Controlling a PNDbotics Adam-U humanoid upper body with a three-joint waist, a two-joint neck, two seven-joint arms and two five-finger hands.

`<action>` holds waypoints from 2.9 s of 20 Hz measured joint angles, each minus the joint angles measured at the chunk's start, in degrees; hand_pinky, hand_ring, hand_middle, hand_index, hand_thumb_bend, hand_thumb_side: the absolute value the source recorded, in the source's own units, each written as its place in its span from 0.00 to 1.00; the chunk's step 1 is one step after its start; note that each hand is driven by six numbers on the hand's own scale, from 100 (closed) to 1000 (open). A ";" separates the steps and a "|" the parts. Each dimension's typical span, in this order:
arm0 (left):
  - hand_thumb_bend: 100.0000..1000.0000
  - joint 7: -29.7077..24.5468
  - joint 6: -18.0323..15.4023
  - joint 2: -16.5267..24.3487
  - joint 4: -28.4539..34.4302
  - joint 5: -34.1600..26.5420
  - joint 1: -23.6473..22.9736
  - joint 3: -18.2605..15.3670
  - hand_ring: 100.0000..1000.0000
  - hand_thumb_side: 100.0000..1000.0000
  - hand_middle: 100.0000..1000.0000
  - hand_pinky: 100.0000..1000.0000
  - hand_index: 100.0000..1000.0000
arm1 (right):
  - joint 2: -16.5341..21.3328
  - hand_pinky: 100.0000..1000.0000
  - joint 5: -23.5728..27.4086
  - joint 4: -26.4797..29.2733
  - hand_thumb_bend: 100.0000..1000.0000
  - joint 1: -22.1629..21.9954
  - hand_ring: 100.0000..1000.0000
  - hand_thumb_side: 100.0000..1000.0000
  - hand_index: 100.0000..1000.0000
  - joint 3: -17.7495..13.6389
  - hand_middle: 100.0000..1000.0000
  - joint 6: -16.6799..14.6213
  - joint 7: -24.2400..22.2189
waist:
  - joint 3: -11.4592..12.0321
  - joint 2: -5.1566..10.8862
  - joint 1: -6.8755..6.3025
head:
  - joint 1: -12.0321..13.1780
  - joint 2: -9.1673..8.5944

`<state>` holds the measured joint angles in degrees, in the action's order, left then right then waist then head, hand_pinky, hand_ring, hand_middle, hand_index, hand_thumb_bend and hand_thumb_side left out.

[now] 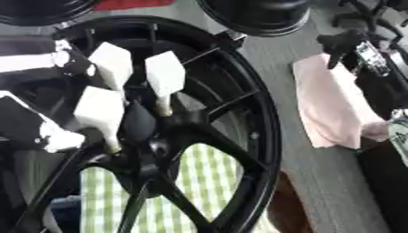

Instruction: Pull the pin out of the wheel hub.

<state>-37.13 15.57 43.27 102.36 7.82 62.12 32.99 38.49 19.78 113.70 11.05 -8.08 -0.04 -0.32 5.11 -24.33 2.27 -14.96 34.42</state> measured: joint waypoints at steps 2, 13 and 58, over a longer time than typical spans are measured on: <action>0.18 1.03 0.48 0.00 0.19 -1.02 0.00 -0.03 0.36 0.04 0.31 0.68 0.36 | 0.00 0.96 0.00 0.00 0.00 -0.01 0.91 0.68 0.62 0.00 0.33 0.03 -0.03 | 0.12 0.04 0.00 | -0.08 0.06; 0.24 7.39 5.52 3.66 4.88 -8.77 -0.20 -5.10 0.30 0.00 0.26 0.67 0.30 | 0.01 0.96 0.22 0.00 0.00 -0.96 0.91 0.66 0.62 -0.18 0.33 -0.04 0.07 | 1.28 2.11 0.45 | 0.14 0.94; 0.37 58.22 0.01 9.69 11.14 -19.89 -45.80 -34.48 0.61 0.61 0.58 0.86 0.74 | 0.07 0.96 1.44 0.00 0.00 -5.01 0.91 0.62 0.62 -3.20 0.33 -2.75 3.11 | 5.21 6.63 3.57 | -4.89 3.33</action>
<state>21.09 15.58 52.96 113.50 -12.07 16.31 -1.49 38.57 21.22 113.70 6.04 -11.28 -2.79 2.79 10.33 -17.70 5.84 -19.85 37.75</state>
